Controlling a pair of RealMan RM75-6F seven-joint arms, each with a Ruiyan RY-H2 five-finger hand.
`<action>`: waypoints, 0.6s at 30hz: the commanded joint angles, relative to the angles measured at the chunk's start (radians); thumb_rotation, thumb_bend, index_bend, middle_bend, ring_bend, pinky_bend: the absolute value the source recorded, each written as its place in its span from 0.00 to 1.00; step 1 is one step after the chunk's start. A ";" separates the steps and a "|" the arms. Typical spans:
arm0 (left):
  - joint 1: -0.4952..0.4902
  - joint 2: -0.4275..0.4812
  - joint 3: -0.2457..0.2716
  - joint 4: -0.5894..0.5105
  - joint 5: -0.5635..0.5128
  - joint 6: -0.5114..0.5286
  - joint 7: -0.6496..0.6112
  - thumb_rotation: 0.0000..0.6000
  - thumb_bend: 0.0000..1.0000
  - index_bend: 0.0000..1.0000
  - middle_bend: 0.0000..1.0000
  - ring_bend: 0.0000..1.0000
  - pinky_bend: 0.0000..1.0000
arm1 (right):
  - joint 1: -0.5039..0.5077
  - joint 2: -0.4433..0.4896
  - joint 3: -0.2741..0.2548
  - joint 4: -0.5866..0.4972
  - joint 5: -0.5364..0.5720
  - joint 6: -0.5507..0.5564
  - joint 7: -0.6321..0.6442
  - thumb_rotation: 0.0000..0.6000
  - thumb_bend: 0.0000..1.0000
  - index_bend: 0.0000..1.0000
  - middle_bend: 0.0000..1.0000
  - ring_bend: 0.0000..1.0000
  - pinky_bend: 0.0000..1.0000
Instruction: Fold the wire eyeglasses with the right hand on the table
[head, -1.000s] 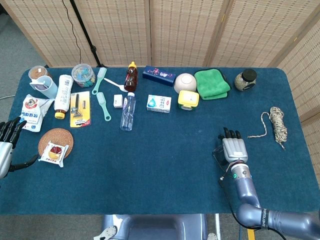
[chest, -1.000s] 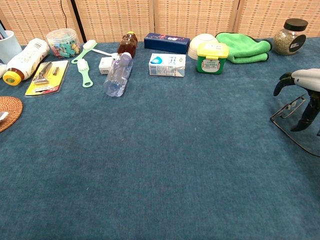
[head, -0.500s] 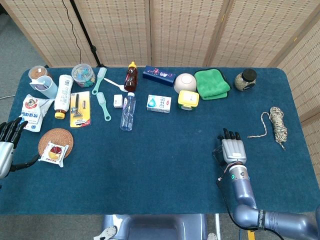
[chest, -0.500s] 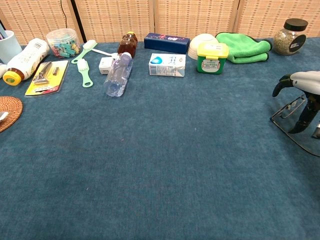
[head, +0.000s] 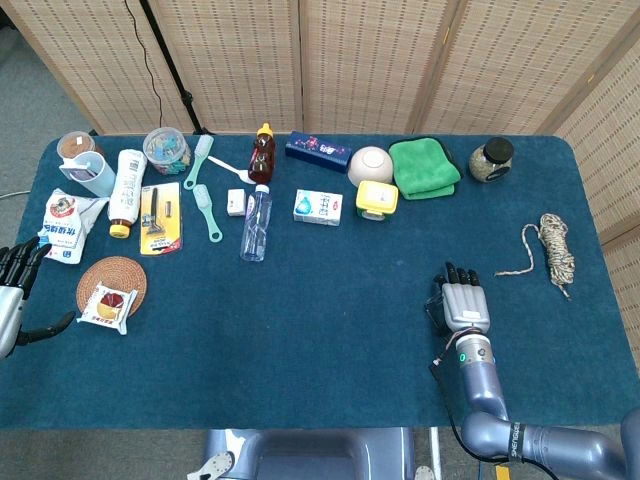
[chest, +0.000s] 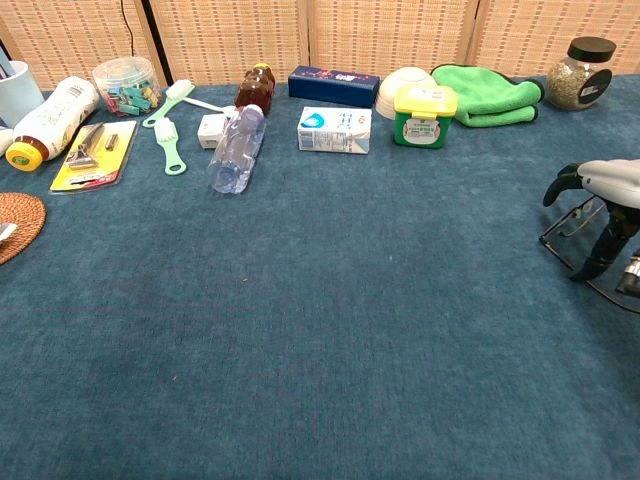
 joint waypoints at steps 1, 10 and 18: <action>0.001 0.001 0.000 -0.001 0.000 0.002 0.001 0.73 0.20 0.00 0.00 0.00 0.00 | -0.006 -0.004 0.000 0.015 -0.007 -0.009 0.006 1.00 0.13 0.18 0.00 0.00 0.00; 0.002 0.002 0.002 -0.009 -0.002 0.003 0.009 0.73 0.20 0.00 0.00 0.00 0.00 | -0.016 0.003 0.004 0.026 -0.022 -0.021 0.006 1.00 0.13 0.20 0.00 0.00 0.00; 0.002 -0.001 0.003 -0.009 -0.006 0.000 0.013 0.73 0.20 0.00 0.00 0.00 0.00 | -0.030 0.009 0.004 0.045 -0.043 -0.036 0.025 1.00 0.13 0.24 0.00 0.00 0.00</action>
